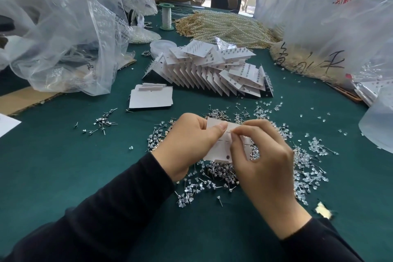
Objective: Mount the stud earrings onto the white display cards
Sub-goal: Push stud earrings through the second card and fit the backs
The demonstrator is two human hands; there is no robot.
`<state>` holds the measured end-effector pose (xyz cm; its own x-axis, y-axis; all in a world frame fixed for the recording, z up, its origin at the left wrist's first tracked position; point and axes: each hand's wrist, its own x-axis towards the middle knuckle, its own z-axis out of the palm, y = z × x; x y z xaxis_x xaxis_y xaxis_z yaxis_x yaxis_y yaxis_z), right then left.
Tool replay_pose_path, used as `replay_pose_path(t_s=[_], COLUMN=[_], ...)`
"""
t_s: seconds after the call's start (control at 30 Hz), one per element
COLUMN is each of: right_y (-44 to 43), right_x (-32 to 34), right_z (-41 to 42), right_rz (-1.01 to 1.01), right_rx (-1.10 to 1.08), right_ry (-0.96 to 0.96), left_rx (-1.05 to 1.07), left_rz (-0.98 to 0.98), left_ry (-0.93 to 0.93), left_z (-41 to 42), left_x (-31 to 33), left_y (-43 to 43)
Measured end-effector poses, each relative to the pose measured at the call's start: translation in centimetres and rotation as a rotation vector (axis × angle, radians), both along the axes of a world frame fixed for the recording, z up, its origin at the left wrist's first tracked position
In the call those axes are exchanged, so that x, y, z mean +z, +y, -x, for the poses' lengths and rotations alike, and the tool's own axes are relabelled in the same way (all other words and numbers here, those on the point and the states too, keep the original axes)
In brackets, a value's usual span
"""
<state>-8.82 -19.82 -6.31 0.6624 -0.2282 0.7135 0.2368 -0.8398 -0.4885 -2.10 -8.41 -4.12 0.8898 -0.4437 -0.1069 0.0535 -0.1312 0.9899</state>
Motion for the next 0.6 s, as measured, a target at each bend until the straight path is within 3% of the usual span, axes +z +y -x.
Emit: replay_pose_path(t_s=[0.17,0.6], right_y=[0.05,0.18], right_x=[0.05,-0.01], right_z=[0.05,0.06], right_rz=[-0.026,0.028], right_rx=[0.018,0.0], right_ry=[0.03,-0.031], left_rx=[0.017,-0.023], left_rz=[-0.137,-0.192], left_ry=[-0.285,-0.472], left_z=[-0.07,0.0], left_x=[-0.22,-0.07], left_y=[0.17,0.46])
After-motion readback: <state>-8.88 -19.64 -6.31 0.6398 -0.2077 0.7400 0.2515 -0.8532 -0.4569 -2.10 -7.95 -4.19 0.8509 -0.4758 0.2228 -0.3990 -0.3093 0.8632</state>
